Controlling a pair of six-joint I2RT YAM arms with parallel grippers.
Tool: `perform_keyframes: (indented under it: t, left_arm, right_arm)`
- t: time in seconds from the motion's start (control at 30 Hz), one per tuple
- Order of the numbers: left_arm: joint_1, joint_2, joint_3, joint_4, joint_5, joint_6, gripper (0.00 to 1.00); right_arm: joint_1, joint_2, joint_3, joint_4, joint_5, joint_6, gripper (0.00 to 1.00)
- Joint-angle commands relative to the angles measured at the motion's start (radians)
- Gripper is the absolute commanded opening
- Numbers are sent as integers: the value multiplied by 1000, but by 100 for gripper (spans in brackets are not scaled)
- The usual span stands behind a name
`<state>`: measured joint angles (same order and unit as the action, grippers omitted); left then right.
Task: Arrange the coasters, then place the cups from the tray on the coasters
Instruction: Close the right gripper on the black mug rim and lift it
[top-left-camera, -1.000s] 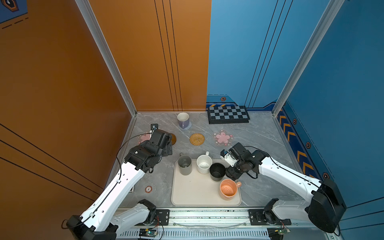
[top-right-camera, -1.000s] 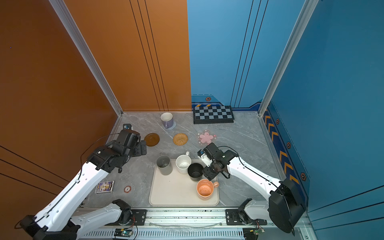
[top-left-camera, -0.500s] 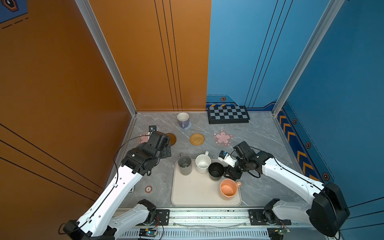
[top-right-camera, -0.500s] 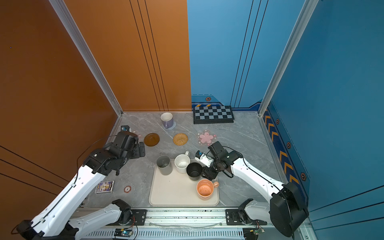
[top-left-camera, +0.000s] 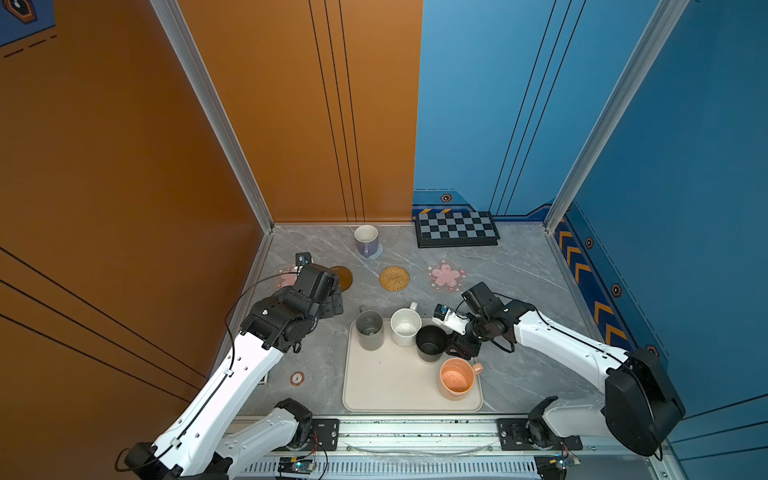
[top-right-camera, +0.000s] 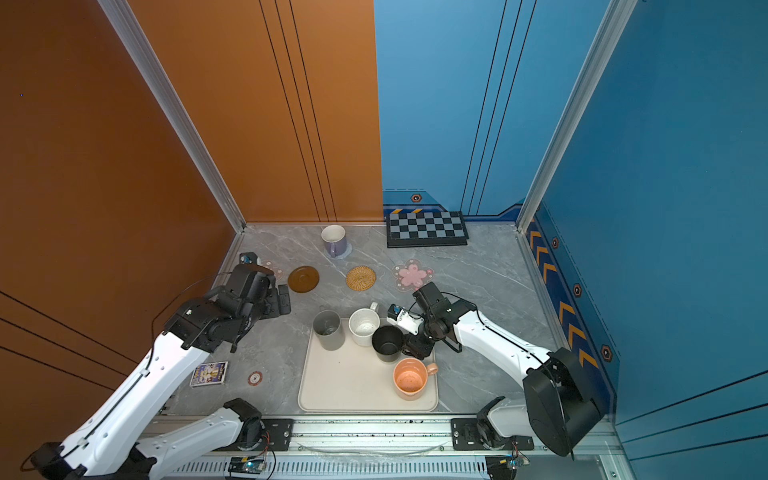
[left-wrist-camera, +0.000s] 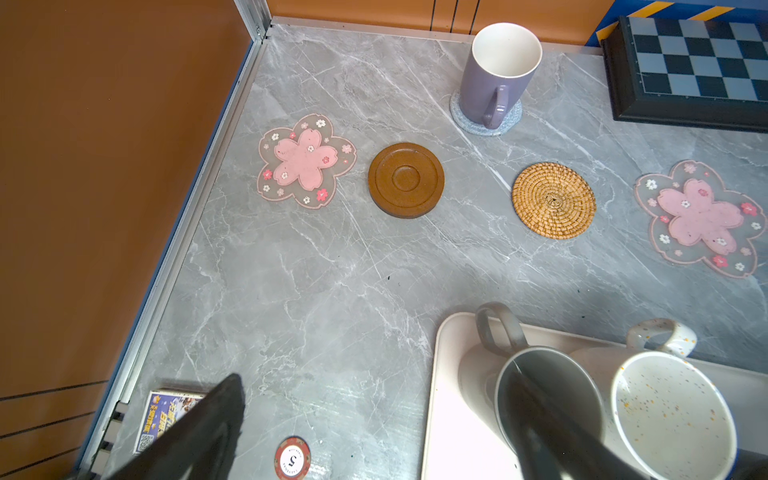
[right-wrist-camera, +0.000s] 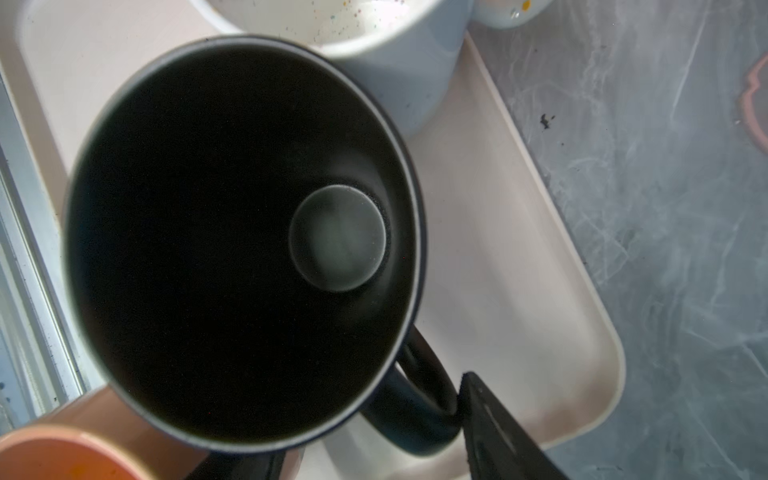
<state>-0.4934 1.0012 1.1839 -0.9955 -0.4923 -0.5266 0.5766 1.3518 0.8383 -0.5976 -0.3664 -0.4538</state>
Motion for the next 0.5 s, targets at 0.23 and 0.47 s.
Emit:
perform_keyframes:
  t: [0.23, 0.47]
  left_arm:
    - [-21, -19, -9, -30, 11, -38, 98]
    - [-27, -25, -17, -29, 10, -40, 98]
  right_arm:
    - [48, -10, -9, 33, -18, 9, 49]
    - [63, -52, -44, 33, 7, 25, 43]
